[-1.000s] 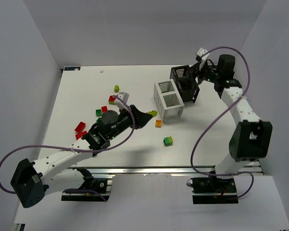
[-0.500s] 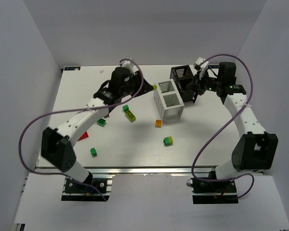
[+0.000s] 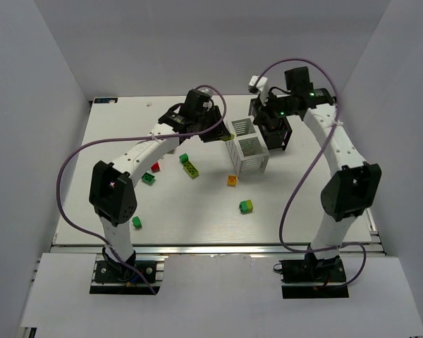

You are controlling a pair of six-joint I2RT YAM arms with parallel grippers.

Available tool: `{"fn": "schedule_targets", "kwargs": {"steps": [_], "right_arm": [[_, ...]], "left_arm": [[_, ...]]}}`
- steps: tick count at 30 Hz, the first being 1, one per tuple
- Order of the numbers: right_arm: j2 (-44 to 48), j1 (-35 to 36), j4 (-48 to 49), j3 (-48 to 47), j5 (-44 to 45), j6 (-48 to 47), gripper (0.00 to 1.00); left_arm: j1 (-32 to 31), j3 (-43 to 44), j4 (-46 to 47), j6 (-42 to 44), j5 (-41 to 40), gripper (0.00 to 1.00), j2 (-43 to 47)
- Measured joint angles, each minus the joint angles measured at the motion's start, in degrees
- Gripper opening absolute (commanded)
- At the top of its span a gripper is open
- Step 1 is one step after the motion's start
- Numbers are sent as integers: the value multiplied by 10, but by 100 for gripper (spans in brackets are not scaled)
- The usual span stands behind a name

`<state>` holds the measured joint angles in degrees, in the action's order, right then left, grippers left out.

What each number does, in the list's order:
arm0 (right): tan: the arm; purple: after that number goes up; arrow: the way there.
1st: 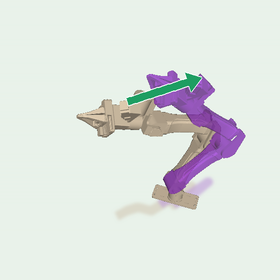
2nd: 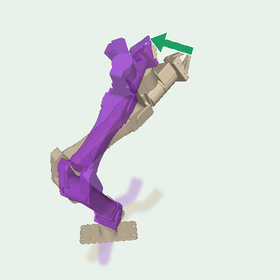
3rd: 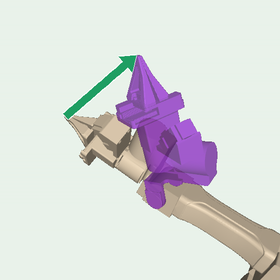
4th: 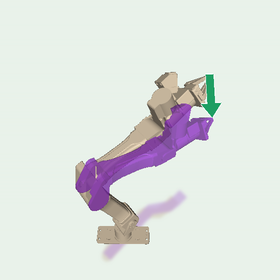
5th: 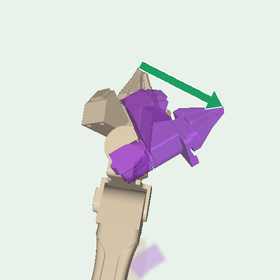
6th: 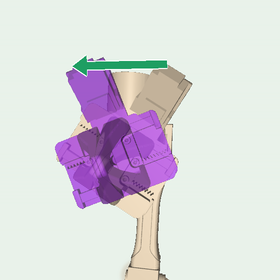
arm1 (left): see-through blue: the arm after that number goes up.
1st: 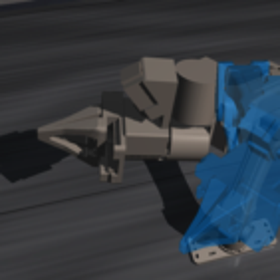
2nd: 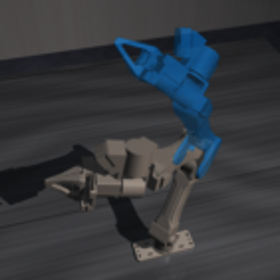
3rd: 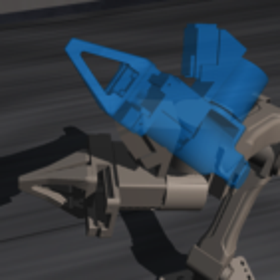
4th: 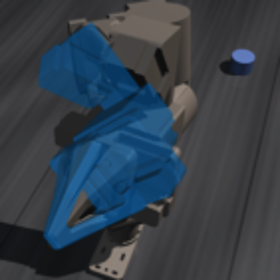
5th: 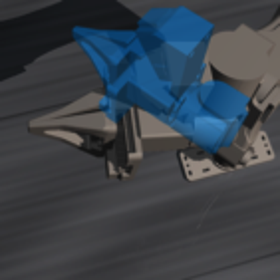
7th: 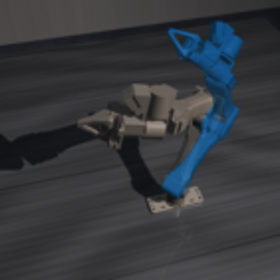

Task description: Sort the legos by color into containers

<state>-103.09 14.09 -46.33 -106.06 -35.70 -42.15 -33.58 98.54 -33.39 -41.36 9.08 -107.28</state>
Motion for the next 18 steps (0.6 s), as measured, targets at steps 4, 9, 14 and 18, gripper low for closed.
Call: {"fn": "schedule_targets", "kwargs": {"steps": [4, 9, 14, 18], "right_arm": [[-56, 25, -56, -38, 33, -10, 6], [-80, 33, -95, -50, 74, -20, 6], [-80, 37, -105, -68, 86, -20, 6], [-80, 40, -106, -69, 89, -20, 7]], "left_arm": [[0, 10, -9, 3, 0, 20, -1], [0, 10, -14, 5, 0, 20, -1], [0, 8, -9, 4, 1, 20, 0], [0, -3, -4, 4, 2, 20, 3]]}}
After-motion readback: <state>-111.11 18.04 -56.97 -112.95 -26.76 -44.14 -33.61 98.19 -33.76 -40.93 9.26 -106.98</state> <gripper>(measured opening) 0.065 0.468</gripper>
